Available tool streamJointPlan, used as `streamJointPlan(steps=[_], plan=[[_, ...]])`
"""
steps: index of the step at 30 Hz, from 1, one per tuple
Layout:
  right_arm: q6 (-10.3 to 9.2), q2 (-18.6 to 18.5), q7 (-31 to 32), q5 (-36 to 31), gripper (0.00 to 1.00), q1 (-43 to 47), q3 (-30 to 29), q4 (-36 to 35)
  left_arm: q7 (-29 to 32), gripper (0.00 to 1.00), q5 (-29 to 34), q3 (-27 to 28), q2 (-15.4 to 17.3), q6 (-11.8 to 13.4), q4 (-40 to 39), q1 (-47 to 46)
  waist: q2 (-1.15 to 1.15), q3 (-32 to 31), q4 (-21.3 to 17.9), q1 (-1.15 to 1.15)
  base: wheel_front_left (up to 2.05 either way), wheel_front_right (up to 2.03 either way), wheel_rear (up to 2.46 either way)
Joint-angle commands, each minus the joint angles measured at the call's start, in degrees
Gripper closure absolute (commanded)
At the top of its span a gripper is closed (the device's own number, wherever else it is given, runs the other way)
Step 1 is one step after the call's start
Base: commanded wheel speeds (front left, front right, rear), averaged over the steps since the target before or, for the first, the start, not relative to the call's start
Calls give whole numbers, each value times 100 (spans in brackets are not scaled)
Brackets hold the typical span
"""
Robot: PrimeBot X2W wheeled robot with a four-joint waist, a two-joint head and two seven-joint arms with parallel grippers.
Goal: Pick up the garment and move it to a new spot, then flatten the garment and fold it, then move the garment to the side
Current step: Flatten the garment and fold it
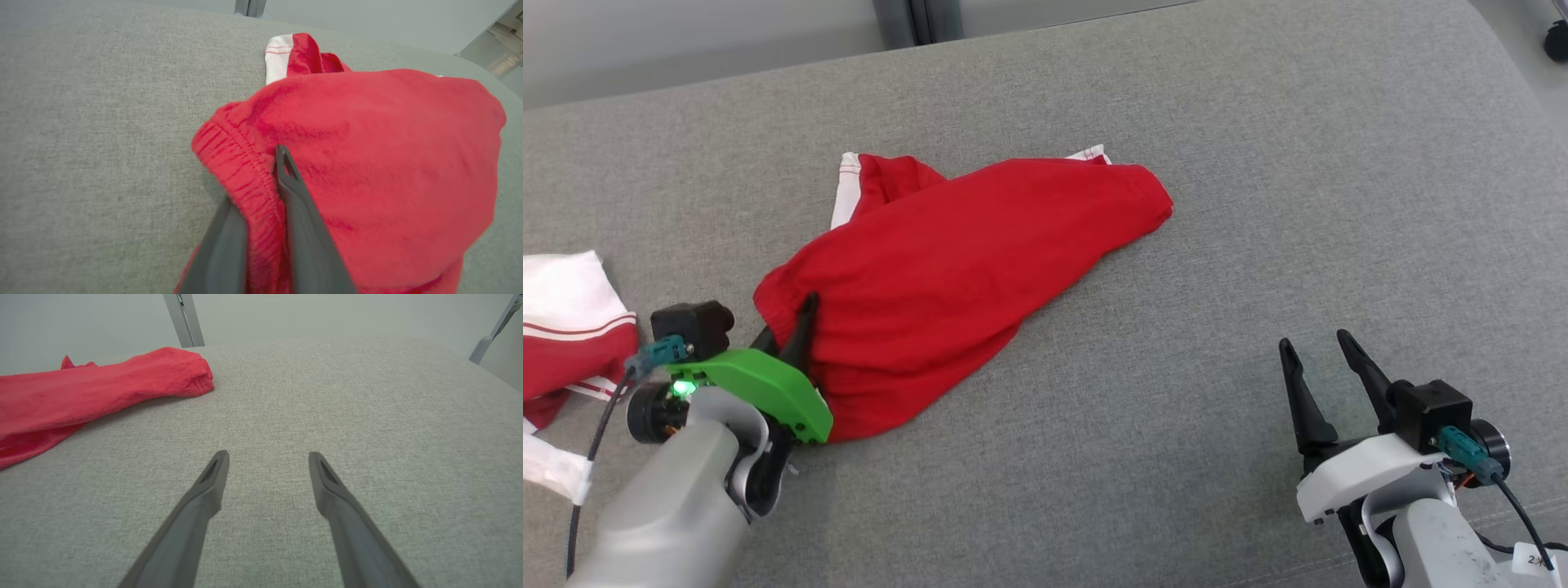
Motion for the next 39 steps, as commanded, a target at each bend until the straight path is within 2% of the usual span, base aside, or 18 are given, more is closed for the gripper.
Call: streamJointPlan(steps=[1, 5, 8, 10, 15, 18, 21, 22, 24, 25, 26, 31, 35, 39], plan=[[-8, -21, -13, 37, 0, -61, 15, 23, -52, 100, 173, 147, 113, -15, -93, -273, 0, 3, -9, 0, 0, 0, 0], [-8, -22, -13, 63, 0, -40, -3, 68, -39, 100, 984, 832, 87, -15, -716, -360, 0, -74, -32, 0, 0, 0, 0], [-8, -22, -13, 80, 0, 18, -45, 125, -36, 100, 1801, 1293, -91, -15, -1492, -506, 0, -207, -60, 0, 0, 0, 0], [-8, -21, -13, 92, 0, 52, -71, 160, -36, 100, 2298, 1344, -275, -15, -2063, -548, 0, -315, -87, 0, 0, 0, 0], [-8, -21, -13, 75, 0, 158, -101, 242, -36, 100, 3005, 868, -573, -15, -3017, -412, 0, -586, -101, 0, 0, 0, 0], [-8, -20, -13, 69, 0, 233, -149, 264, -35, 100, 3051, 370, -626, -15, -3115, 1, 0, -706, -38, 0, 0, 0, 0], [-8, -18, -13, 52, 0, 288, -176, 291, -37, 100, 2907, -99, -544, -15, -2909, 558, 0, -755, 69, 0, 0, 0, 0], [-8, -20, -13, 38, 0, 306, -193, 297, -36, 93, 2860, -207, -516, -15, -2808, 770, 0, -759, 126, 0, 0, 0, 0], [-8, -21, -13, 14, 0, 317, -215, 311, -36, 51, 2716, -439, -503, -15, -2581, 1210, 0, -768, 228, 0, 0, 0, 0], [-8, -21, -13, 0, 0, 315, -227, 319, -37, 8, 2635, -510, -499, -15, -2487, 1389, 0, -769, 271, 0, 0, 0, 0], [-8, -20, -13, -25, 0, 310, -232, 336, -37, 0, 2544, -626, -476, -15, -2334, 1601, 0, -771, 331, 0, 0, 0, 0], [-8, -20, -13, -93, 0, 273, -280, 407, -38, 0, 2155, -796, -521, -15, -1886, 2229, 0, -827, 592, 0, 0, 0, 0], [-8, -20, -13, -130, 0, 245, -293, 428, -38, 0, 2140, -412, -637, -15, -1795, 2429, 0, -896, 781, 0, 0, 0, 0], [-8, -21, -13, -150, 0, 176, -267, 457, -37, 0, 2306, 273, -787, -15, -1913, 2392, 0, -919, 900, 0, 0, 0, 0]])
